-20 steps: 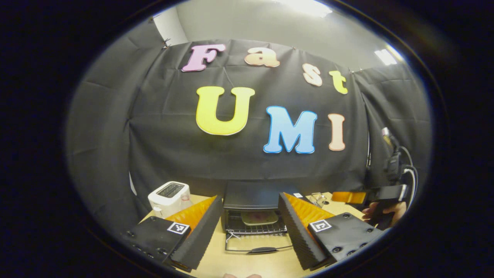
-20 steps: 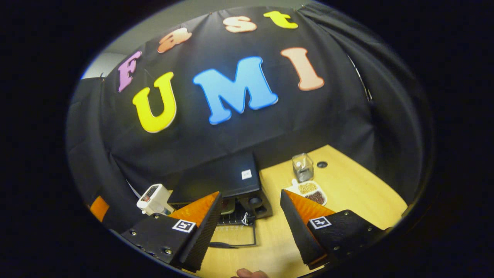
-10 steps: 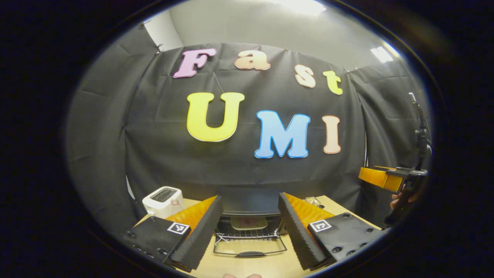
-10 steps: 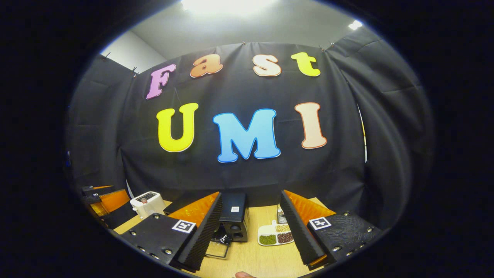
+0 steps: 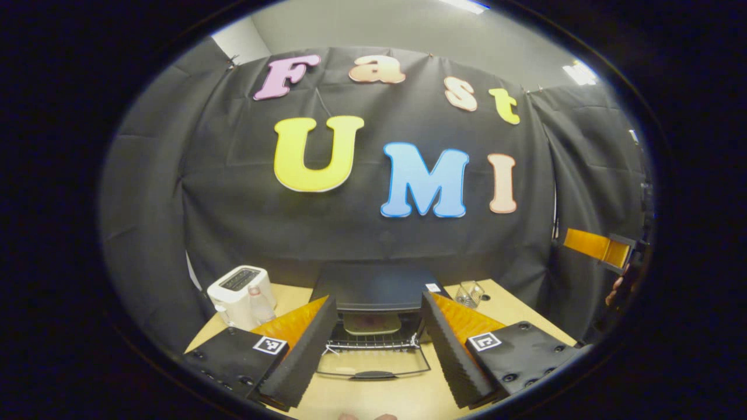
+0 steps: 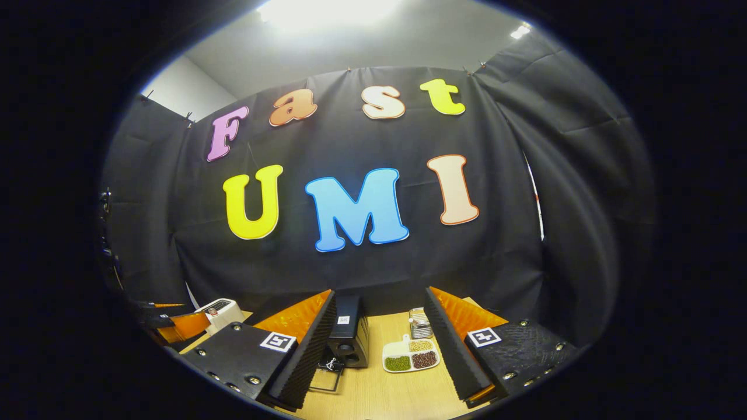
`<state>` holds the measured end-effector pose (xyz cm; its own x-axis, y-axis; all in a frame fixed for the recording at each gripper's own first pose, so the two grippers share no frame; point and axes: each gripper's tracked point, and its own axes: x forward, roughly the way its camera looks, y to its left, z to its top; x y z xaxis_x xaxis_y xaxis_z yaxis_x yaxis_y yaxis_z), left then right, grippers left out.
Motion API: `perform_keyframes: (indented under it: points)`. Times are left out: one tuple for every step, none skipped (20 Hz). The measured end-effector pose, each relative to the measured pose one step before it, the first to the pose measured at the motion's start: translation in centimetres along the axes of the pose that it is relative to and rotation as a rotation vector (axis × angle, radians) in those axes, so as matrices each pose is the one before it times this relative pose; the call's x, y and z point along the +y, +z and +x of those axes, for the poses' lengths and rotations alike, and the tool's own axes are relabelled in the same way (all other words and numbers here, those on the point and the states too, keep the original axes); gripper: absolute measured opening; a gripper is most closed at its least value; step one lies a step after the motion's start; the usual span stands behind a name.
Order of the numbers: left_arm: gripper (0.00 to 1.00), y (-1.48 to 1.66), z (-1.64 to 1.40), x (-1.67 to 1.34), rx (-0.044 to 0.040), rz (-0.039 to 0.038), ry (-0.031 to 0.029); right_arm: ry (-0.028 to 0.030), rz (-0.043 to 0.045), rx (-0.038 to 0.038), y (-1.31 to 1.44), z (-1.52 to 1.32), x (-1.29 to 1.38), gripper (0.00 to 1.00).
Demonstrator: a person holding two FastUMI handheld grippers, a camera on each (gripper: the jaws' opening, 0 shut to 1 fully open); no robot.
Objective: Open the electric oven with the left hand, put the food in, and close the electric oven.
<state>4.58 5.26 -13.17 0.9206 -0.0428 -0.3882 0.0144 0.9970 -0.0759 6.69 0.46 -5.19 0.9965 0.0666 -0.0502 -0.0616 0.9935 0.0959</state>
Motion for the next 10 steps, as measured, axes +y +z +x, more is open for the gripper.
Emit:
perform_keyframes:
  points:
    - [1.0,-1.105,0.497,-0.227,0.03618,-0.00926,-0.00652,0.00821,-0.00222,-0.00388,-0.09,-0.204,0.139,0.92]
    - [0.96,-1.259,0.662,-0.19,0.03975,-0.00966,-0.0035,0.00835,0.00203,-0.00805,0.092,-0.143,0.102,0.92]
    - [0.93,-1.162,0.721,-0.108,0.04283,-0.0046,-0.00339,0.00445,0.00171,-0.00529,-0.07,0.013,0.024,0.92]
    - [0.93,-1.33,0.538,0.216,0.04153,0.00024,0.01014,-0.00109,-0.00059,-0.001,-0.099,-0.096,-0.085,0.92]
    - [1.0,-1.186,0.645,0.263,0.0382,0.00512,0.01408,-0.00092,0.00012,0.00043,-0.203,-0.074,-0.108,0.92]
    - [1.0,-1.025,0.62,-0.005,0.0322,0.00353,0.00866,-0.00138,0.0009,-0.00103,-0.01,-0.058,-0.057,0.92]
    - [0.98,-0.957,0.518,-0.112,0.02942,0.00098,0.00273,-0.00203,-0.00089,-0.00242,0.023,0.019,-0.081,0.92]
    - [0.98,-0.994,0.535,-0.206,0.03505,0.00099,-0.00388,-0.0004,-0.00251,-0.0001,-0.091,-0.012,-0.066,0.91]
    - [0.94,-1.296,0.591,-0.18,0.04131,0.00014,-0.00745,-0.00082,-0.00389,0.00118,-0.124,0.029,-0.034,0.92]
    - [1.0,-1.059,0.607,-0.195,0.0345,0.00111,-0.00911,-0.00124,-0.00131,0.00305,-0.16,0.003,-0.011,0.92]
